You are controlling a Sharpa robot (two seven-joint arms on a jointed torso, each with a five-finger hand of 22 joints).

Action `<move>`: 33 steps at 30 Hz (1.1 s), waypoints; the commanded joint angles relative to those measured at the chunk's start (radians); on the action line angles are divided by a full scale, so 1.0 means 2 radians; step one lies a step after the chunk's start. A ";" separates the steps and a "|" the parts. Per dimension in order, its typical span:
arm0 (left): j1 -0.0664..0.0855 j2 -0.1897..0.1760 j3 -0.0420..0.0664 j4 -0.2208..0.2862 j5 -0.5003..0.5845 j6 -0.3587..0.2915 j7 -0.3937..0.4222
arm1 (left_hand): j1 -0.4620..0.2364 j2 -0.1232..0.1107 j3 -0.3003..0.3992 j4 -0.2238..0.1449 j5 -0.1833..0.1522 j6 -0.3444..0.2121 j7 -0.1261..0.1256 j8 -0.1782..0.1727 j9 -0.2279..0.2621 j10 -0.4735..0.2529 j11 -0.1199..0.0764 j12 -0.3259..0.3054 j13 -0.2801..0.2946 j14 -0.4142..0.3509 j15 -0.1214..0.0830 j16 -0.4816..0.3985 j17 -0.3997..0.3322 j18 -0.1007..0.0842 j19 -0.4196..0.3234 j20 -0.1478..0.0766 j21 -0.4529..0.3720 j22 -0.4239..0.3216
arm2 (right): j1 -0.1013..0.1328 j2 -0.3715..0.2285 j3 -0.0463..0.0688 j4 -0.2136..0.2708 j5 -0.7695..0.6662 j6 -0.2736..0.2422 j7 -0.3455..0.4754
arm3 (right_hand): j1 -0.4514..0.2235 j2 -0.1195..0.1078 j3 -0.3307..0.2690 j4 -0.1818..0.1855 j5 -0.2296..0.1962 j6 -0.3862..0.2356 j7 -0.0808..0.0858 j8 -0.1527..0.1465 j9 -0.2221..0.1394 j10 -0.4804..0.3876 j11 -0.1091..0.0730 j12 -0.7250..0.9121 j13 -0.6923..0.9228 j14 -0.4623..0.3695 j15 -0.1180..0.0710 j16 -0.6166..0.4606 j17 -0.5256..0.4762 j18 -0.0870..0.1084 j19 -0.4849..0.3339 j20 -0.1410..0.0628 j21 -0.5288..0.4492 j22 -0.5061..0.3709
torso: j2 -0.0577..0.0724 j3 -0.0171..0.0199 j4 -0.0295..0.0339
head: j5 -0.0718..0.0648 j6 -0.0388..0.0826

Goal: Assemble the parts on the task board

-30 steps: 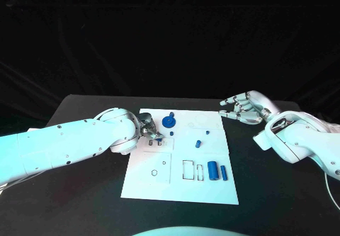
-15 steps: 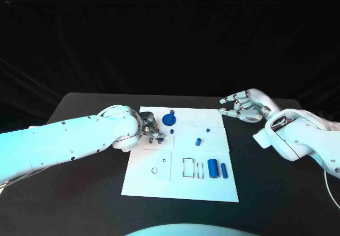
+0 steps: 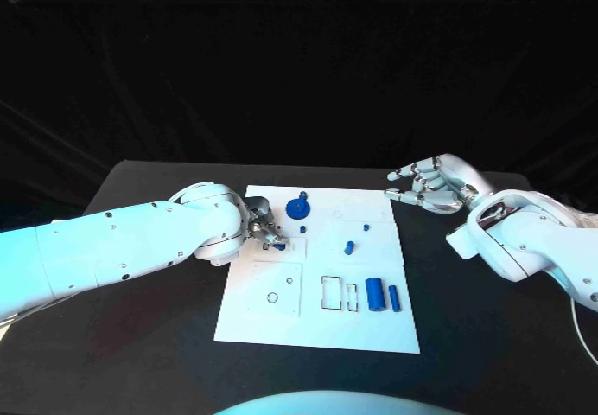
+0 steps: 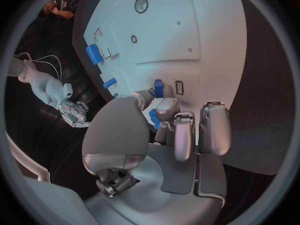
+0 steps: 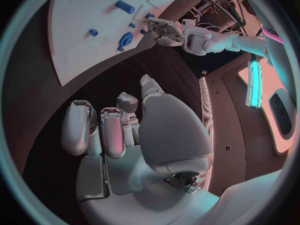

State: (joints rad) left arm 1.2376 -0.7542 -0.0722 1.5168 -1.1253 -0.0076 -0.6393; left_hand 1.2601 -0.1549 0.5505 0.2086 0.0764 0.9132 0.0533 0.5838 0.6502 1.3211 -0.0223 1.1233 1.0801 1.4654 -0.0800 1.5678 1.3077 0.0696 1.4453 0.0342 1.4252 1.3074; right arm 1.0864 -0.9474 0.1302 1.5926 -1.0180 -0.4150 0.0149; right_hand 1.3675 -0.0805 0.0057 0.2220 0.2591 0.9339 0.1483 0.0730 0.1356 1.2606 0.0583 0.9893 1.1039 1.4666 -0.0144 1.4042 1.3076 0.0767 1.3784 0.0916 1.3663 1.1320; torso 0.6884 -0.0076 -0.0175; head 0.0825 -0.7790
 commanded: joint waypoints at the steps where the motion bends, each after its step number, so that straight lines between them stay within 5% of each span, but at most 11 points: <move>1: -0.001 -0.001 -0.001 0.001 -0.007 0.018 -0.005 | 0.003 0.002 0.066 -0.064 0.003 -0.001 -0.003 0.001 0.000 0.003 -0.001 0.003 0.001 0.053 0.000 0.002 0.132 -0.007 0.002 -0.001 0.000 0.015 | 0.000 0.000 0.000 0.000 0.000 0.006 0.004 | 0.002 0.004 -0.001 -0.003 0.002 0.004 0.000 0.000 0.001 0.003 0.000 0.001 0.000 0.027 -0.002 -0.001 0.021 0.004 -0.001 -0.003 -0.003 0.000 | 0.000 0.0001 0.0000 | 0.001 0.000; 21: -0.001 0.005 -0.001 -0.001 -0.014 0.027 -0.006 | -0.002 -0.003 0.067 -0.067 0.002 0.003 -0.005 0.007 0.004 0.007 -0.002 0.010 0.006 0.053 -0.001 0.002 0.132 -0.008 0.003 -0.002 0.001 0.018 | 0.000 0.000 0.000 0.001 0.000 0.005 0.005 | 0.001 0.005 -0.001 -0.003 0.002 0.005 0.000 0.000 0.001 0.004 0.000 0.002 0.000 0.027 -0.002 -0.001 0.021 0.004 -0.001 -0.003 -0.003 -0.001 | 0.000 0.0009 -0.0010 | 0.000 0.001; 33: -0.001 0.009 -0.001 -0.005 -0.012 0.046 -0.007 | -0.057 -0.007 0.024 -0.038 0.001 0.023 -0.014 0.019 0.010 0.017 -0.009 0.029 0.024 0.053 -0.007 0.002 0.132 -0.009 0.006 -0.007 0.002 0.022 | 0.000 -0.002 0.000 0.003 0.000 0.003 0.005 | 0.001 0.005 -0.001 -0.003 0.002 0.005 0.000 0.000 0.001 0.004 0.000 0.002 0.000 0.027 -0.002 -0.001 0.021 0.004 -0.001 -0.003 -0.003 -0.001 | 0.000 0.0008 -0.0005 | -0.001 0.000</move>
State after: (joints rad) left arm 1.2404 -0.7399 -0.0698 1.5049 -1.1521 0.0308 -0.6461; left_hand 1.1530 -0.1671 0.6072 0.1317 0.0801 0.9383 0.0421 0.6150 0.6704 1.3490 -0.0427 1.1788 1.1271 1.4657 -0.0876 1.5678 1.3074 0.0698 1.4562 0.0232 1.4252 1.3074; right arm 1.0864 -0.9510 0.1301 1.5964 -1.0171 -0.4145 0.0162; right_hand 1.3675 -0.0805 0.0057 0.2220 0.2591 0.9339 0.1483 0.0730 0.1354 1.2606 0.0583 0.9893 1.1041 1.4666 -0.0143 1.4042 1.3073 0.0767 1.3784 0.0916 1.3663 1.1320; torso 0.6891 -0.0058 -0.0191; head 0.0794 -0.7779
